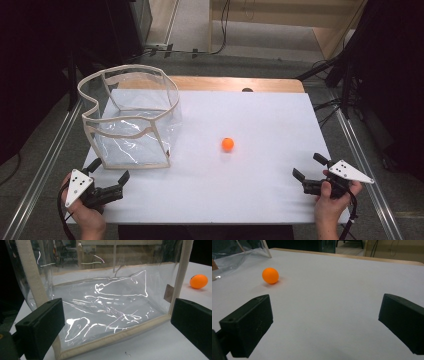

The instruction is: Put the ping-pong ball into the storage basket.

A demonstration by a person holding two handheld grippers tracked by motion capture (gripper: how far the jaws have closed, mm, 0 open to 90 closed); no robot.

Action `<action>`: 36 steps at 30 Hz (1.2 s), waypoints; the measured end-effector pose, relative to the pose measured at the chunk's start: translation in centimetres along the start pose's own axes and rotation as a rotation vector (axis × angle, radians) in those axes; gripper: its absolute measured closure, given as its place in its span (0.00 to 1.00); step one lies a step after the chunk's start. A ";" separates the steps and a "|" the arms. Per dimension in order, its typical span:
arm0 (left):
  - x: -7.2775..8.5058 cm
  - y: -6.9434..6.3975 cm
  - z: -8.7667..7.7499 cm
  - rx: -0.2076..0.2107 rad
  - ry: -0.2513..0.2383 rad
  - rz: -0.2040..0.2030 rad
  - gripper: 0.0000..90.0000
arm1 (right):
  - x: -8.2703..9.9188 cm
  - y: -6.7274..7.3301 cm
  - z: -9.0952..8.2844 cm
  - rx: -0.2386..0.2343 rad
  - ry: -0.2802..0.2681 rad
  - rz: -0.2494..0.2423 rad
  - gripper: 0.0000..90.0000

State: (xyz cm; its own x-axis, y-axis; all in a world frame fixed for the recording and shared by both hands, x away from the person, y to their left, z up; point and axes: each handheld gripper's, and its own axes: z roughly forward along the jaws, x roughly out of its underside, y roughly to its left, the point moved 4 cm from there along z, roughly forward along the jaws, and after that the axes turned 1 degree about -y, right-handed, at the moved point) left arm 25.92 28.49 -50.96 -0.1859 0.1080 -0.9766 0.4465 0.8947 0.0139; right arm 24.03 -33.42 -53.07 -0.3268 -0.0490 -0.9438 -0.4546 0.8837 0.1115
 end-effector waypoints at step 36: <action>0.1 -0.1 0.0 0.001 0.006 0.010 0.00 | -2.9 2.1 1.3 -0.107 0.088 -0.053 0.00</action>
State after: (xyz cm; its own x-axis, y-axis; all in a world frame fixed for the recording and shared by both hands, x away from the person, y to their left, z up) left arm 25.89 28.43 -51.02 -0.1866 0.1191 -0.9752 0.4488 0.8933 0.0232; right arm 25.10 -30.78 -50.48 -0.3694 -0.1392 -0.9188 -0.5576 0.8242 0.0993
